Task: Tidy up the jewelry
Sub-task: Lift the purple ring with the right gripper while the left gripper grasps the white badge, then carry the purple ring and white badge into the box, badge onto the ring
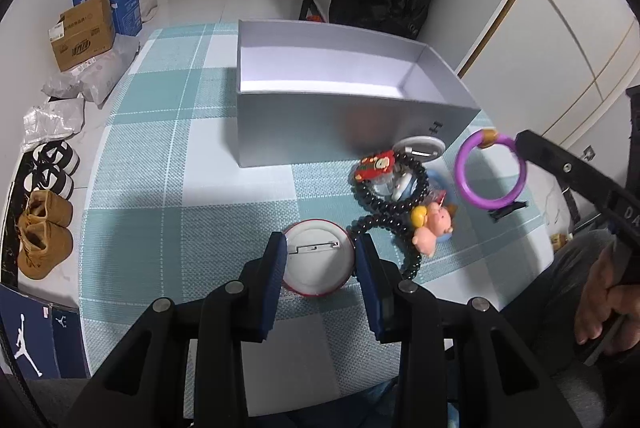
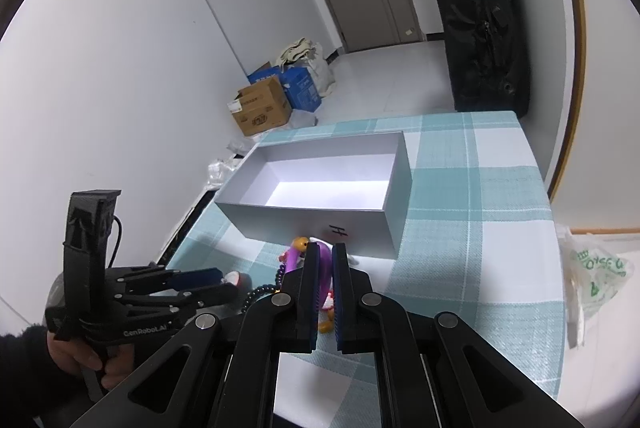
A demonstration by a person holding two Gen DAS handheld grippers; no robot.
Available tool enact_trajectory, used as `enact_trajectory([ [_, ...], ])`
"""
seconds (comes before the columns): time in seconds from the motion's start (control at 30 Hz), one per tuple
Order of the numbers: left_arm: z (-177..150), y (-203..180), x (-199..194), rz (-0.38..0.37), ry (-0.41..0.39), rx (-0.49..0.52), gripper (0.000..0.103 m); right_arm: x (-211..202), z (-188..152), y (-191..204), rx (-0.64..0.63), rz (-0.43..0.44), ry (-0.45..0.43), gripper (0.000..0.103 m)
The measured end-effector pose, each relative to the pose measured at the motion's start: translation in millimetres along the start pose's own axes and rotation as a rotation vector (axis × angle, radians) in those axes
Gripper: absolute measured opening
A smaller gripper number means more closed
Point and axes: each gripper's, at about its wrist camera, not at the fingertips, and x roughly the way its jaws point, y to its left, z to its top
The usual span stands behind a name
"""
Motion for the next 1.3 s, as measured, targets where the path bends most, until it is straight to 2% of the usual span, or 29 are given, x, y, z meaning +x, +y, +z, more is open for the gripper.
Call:
enact_trajectory([
  [0.27,11.6,1.3,-14.9,-0.036,-0.084,-0.067,0.03,0.5,3.6,5.0,-0.003,0.008,-0.012,0.0],
  [0.43,19.5,-6.8,-17.7,-0.075,-0.115,-0.059,0.03,7.0,7.2,0.7,0.012,-0.005,0.01,0.0],
  [0.57,23.9,-3.3,-19.0,-0.103,-0.124,-0.07,0.03,0.6,5.7,-2.7,0.018,0.015,0.006,0.005],
  [0.6,25.0,-1.7,-20.7,-0.105,-0.129,-0.073,0.03,1.1,4.2,-0.7,-0.001,0.012,0.02,0.008],
  [0.63,26.0,-0.7,-22.7,-0.11,-0.135,-0.078,0.03,3.4,1.5,1.7,-0.021,0.004,0.042,0.021],
  [0.67,25.9,0.0,-25.1,-0.119,-0.137,-0.085,0.03,6.5,-1.7,3.2,-0.03,0.01,0.065,0.04],
  [0.7,26.9,2.0,-26.1,-0.132,-0.137,-0.098,0.03,10.6,-5.8,5.4,-0.033,0.034,0.092,0.045],
  [0.73,27.8,3.0,-27.2,-0.144,-0.137,-0.112,0.03,14.4,-9.7,9.3,-0.048,0.05,0.111,0.047],
  [0.83,29.2,6.0,-29.4,-0.163,-0.14,-0.136,0.03,27.5,-18.3,25.9,-0.143,0.016,0.162,0.046],
  [0.9,29.7,5.5,-30.6,-0.17,-0.144,-0.136,0.03,34.4,-22.0,29.5,-0.163,0.02,0.188,0.041],
  [0.97,29.5,4.6,-32.0,-0.165,-0.148,-0.126,0.03,39.1,-24.5,32.3,-0.185,0.007,0.213,0.029],
  [1.0,29.2,4.4,-32.4,-0.165,-0.149,-0.121,0.03,39.0,-25.2,32.8,-0.194,0.004,0.216,0.027],
  [1.17,29.9,6.2,-33.3,-0.175,-0.151,-0.132,0.03,37.7,-29.4,35.6,-0.277,-0.074,0.221,0.027],
  [1.3,30.0,5.3,-34.8,-0.174,-0.155,-0.13,0.03,48.1,-37.9,47.1,-0.403,-0.139,0.248,0.025],
])
